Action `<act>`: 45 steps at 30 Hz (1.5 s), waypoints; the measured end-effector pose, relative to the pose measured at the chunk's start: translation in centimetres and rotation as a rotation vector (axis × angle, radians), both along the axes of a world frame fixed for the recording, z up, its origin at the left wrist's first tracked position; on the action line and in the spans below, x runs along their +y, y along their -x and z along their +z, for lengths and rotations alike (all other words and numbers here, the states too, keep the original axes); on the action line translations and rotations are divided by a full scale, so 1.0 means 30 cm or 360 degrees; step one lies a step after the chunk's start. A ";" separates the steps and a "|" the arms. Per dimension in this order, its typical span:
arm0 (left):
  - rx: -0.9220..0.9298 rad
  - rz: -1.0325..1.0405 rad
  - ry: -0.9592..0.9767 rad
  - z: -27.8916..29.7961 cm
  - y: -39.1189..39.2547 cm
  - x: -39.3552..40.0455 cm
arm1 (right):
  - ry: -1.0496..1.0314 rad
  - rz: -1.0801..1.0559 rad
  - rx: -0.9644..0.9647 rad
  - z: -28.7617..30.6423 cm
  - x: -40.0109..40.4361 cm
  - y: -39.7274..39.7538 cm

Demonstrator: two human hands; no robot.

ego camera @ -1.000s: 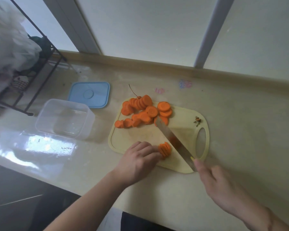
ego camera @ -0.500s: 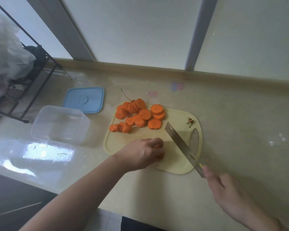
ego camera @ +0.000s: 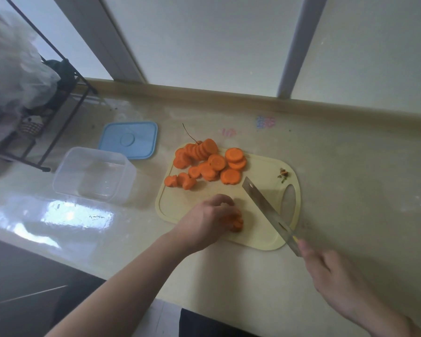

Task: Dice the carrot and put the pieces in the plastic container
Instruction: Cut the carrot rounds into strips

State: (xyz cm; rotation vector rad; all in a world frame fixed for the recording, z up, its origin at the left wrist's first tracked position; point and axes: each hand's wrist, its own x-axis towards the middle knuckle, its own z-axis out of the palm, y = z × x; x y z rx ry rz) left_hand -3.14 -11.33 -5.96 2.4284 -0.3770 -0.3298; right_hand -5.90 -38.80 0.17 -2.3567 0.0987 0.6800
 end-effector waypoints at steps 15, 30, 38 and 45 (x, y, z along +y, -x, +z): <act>-0.0017 0.0486 0.0135 -0.002 0.021 -0.086 | -0.0001 0.0036 0.0087 -0.001 0.006 -0.002; -0.0066 -0.0462 -0.0126 0.023 -0.030 0.018 | -0.0036 0.0052 0.0128 -0.010 0.005 -0.015; -0.0520 -0.0533 -0.0061 -0.036 -0.011 0.029 | -0.0056 0.0058 0.0108 -0.032 0.000 -0.023; -0.0584 -0.0153 0.0088 -0.094 0.062 -0.018 | -0.0054 0.0062 0.0138 -0.031 0.004 -0.030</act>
